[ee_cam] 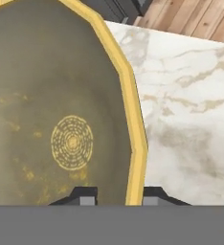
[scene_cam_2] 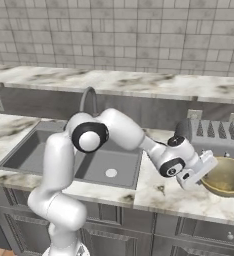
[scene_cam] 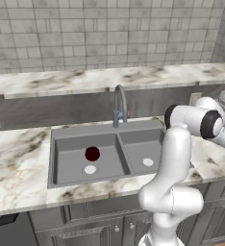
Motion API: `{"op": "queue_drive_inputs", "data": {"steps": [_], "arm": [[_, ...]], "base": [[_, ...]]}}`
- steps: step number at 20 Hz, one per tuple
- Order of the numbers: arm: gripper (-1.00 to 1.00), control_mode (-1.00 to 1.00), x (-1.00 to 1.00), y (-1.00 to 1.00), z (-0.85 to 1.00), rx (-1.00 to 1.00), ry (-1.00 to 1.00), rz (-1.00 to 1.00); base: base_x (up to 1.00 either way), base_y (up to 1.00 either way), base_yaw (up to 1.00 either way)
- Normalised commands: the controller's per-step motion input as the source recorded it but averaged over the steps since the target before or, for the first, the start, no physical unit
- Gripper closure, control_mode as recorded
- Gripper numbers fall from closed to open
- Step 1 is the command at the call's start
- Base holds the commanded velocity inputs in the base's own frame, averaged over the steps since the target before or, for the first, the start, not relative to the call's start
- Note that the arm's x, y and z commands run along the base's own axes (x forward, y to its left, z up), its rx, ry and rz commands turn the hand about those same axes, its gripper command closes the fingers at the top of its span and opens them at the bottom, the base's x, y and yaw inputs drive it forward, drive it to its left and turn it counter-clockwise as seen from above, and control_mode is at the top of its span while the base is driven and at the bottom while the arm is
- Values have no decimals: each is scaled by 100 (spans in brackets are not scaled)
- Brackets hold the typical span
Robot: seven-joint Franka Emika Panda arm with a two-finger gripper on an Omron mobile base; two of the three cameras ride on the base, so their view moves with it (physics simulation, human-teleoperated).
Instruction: Pick the mug and place it in the sink. Pick the bowl and place it in the open cabinet and then close the cabinet.
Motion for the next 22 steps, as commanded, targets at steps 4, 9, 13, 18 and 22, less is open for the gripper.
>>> {"op": "queue_drive_inputs", "data": {"steps": [4,9,13,18,22], "arm": [[100,-100,0,-23,0,7,27,0],[100,-100,-21,-6,11,2,10,0],[100,-100,-60,20,0,1,-20,0],[100,-100,-50,53,38,15,-19,0],[100,-100,-21,20,92,14,-7,0]], "base": [[0,0,0],[0,0,0],[0,0,0],[0,0,0],[0,0,0]]}}
